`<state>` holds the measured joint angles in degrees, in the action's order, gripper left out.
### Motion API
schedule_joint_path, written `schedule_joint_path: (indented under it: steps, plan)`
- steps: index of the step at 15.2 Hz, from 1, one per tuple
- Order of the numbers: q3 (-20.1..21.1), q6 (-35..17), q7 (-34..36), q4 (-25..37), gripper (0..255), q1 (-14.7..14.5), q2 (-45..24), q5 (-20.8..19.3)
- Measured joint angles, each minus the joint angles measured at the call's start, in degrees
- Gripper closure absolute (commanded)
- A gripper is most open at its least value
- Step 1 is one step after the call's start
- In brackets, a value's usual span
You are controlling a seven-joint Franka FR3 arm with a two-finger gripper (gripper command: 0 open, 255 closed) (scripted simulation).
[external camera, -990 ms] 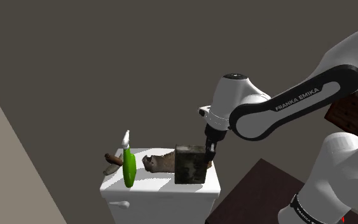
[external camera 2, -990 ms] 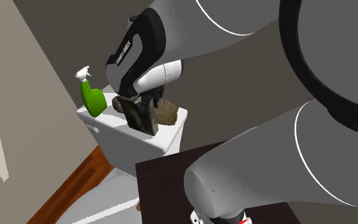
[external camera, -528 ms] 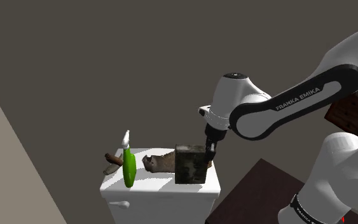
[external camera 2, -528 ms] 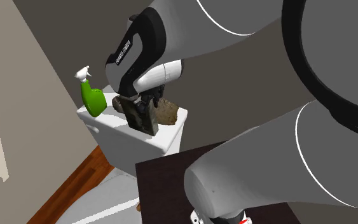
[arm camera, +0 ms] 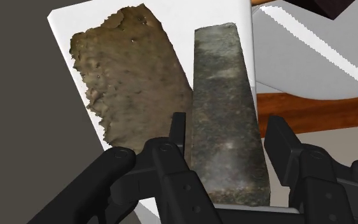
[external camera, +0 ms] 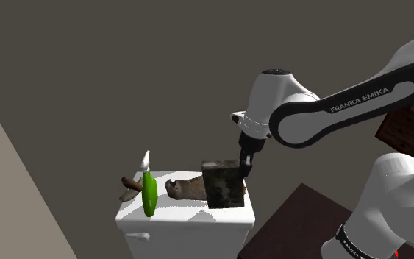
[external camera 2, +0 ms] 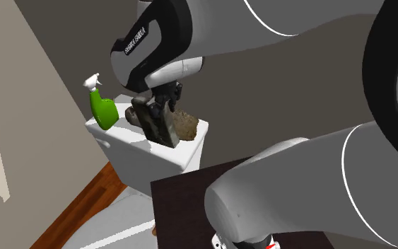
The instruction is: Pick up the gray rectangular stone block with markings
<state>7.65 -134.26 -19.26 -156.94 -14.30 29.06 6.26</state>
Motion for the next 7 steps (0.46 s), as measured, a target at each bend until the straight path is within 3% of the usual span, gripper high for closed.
schedule_joint_path:
  steps: [7]
  plan:
    - [-0.19,6.27,0.35,3.39,255,-0.02,2.88,-0.24]
